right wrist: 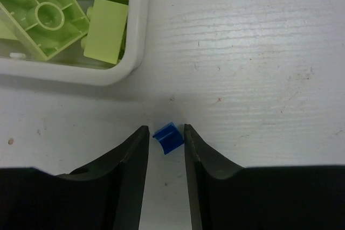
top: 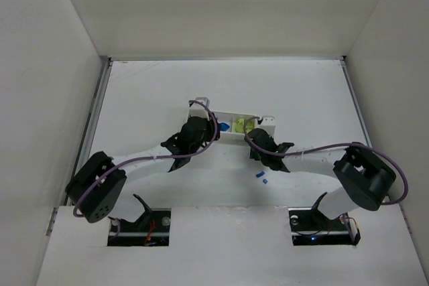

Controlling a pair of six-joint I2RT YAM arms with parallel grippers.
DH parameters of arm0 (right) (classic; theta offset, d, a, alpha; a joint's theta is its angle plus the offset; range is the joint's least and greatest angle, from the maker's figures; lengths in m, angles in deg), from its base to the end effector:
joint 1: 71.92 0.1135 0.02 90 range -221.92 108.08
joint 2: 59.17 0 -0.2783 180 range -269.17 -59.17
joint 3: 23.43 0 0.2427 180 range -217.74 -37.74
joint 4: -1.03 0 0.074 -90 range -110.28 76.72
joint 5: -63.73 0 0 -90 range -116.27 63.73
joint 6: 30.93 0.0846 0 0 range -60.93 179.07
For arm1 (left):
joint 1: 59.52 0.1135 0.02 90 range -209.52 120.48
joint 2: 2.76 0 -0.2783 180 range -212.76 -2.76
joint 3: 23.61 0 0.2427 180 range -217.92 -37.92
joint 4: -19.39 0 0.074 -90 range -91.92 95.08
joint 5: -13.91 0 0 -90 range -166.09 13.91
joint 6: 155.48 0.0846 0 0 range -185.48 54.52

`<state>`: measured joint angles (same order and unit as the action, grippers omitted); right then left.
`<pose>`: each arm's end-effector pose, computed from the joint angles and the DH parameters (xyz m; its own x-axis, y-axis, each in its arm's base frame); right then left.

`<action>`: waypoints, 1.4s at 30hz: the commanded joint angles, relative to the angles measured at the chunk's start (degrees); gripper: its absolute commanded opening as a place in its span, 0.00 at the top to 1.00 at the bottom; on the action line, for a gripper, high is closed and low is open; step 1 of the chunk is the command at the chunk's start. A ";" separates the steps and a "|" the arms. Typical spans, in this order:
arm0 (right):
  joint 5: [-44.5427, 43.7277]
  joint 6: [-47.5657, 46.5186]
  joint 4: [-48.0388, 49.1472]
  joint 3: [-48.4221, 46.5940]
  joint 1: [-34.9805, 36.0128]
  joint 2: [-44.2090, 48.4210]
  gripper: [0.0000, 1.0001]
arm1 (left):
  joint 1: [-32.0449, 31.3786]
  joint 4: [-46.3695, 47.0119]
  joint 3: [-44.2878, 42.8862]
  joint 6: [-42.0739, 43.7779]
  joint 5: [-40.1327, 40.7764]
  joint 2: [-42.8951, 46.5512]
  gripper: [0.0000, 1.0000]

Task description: Sort the legos into containers by color

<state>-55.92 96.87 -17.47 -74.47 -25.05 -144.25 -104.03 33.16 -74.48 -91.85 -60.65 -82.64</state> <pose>0.2267 0.1808 0.1378 -0.6915 0.0410 -0.7213 -0.0060 0.9980 0.0625 0.2536 -0.2177 0.2289 -0.3867 -0.2202 -0.8955 0.3580 0.8590 -0.3658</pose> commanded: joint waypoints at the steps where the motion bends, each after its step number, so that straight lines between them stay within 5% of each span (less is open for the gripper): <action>1: -1.81 0.96 -2.58 -2.90 1.68 -2.28 0.65 | -0.27 3.13 1.92 -0.61 0.38 4.28 0.67; 8: -4.01 1.40 -4.78 -3.87 3.62 -2.11 0.79 | -0.35 3.13 5.09 -0.87 0.12 8.50 0.66; 18: -3.93 0.43 -5.93 -5.54 7.31 5.88 0.79 | -1.67 2.51 11.06 -2.90 0.29 13.07 0.67; 27: 0.99 -7.74 3.30 -20.12 6.88 -2.00 0.78 | -4.04 -0.12 16.78 -5.00 1.08 19.31 0.69; 37: 4.43 -10.73 6.91 -30.59 1.60 -13.18 0.73 | -17.30 3.65 17.14 -6.15 3.71 15.20 0.69; 42: 4.69 -10.38 7.88 -30.51 0.28 -13.18 0.62 | -22.32 6.72 13.89 -5.36 4.86 8.35 0.69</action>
<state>-51.79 87.27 -12.81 -102.53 -24.35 -158.17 -124.49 35.23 -57.17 -97.58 -57.66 -72.08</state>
